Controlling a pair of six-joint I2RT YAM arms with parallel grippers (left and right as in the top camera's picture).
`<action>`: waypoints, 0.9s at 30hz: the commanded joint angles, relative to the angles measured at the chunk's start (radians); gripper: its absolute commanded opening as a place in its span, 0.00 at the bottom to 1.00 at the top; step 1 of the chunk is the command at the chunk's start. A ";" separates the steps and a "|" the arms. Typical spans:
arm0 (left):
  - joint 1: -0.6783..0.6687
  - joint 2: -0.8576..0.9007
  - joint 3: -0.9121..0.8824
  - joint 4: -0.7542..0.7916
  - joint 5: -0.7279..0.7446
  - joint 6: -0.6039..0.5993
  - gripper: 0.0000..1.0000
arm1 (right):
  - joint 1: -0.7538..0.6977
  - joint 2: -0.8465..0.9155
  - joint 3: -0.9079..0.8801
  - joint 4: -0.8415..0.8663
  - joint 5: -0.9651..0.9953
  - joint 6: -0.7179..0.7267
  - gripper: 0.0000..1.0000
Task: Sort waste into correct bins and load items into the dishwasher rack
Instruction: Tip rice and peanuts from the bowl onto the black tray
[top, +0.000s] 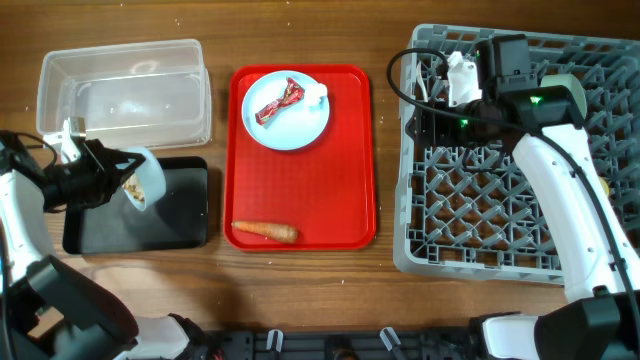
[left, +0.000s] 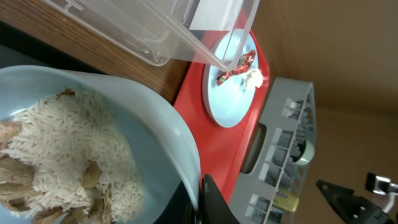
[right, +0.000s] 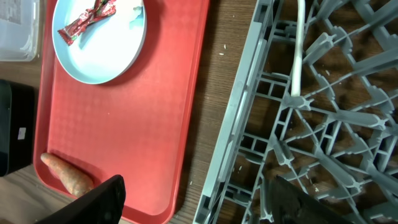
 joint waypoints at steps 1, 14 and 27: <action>0.031 0.059 -0.022 0.002 0.160 0.097 0.04 | 0.003 0.000 0.002 0.000 -0.019 0.014 0.75; 0.097 0.090 -0.206 -0.057 0.541 0.601 0.04 | 0.003 0.000 0.002 -0.002 -0.019 0.022 0.74; 0.231 0.098 -0.240 -0.033 0.525 0.503 0.04 | 0.003 0.000 0.002 -0.001 -0.018 0.022 0.73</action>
